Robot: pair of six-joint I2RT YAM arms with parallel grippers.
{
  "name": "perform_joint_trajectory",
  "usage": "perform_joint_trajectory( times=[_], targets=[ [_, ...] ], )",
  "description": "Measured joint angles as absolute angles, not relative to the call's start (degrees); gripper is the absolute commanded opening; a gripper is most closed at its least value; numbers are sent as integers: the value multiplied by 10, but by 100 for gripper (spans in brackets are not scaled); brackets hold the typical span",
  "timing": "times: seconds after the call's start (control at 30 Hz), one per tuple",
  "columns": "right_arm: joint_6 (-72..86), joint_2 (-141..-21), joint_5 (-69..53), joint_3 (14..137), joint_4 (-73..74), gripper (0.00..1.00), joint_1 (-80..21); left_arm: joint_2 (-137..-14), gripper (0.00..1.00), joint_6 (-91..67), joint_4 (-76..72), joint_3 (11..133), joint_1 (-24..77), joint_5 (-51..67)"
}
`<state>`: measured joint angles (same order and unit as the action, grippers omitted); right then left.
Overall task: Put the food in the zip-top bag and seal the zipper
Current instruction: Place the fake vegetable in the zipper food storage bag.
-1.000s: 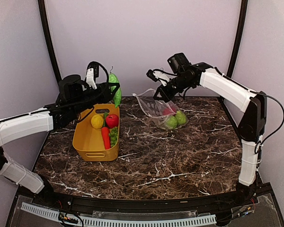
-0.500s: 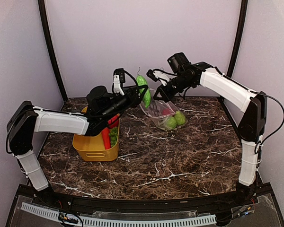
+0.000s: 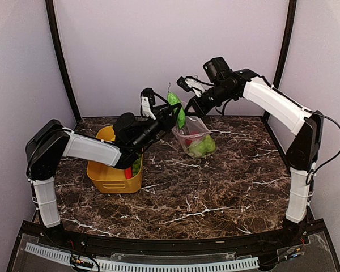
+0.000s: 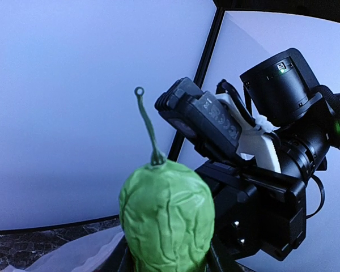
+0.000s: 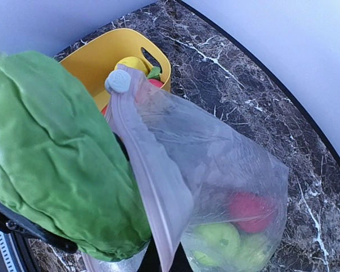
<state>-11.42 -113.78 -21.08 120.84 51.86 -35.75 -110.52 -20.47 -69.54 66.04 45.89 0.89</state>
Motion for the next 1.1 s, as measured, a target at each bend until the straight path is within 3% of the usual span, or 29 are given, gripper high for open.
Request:
perform_joint_trajectory(
  times=[0.27, 0.57, 1.1],
  targets=[
    [-112, -1120, -207, 1207, 524, 0, -357, -1128, 15, -140, -741, 663, 480, -43],
    [-108, -1113, -208, 1207, 524, 0, -357, -1129, 49, -121, -738, 663, 487, -93],
    [-106, -1113, -208, 1207, 525, 0, -357, -1128, 58, -98, -711, 672, 496, -107]
  ],
)
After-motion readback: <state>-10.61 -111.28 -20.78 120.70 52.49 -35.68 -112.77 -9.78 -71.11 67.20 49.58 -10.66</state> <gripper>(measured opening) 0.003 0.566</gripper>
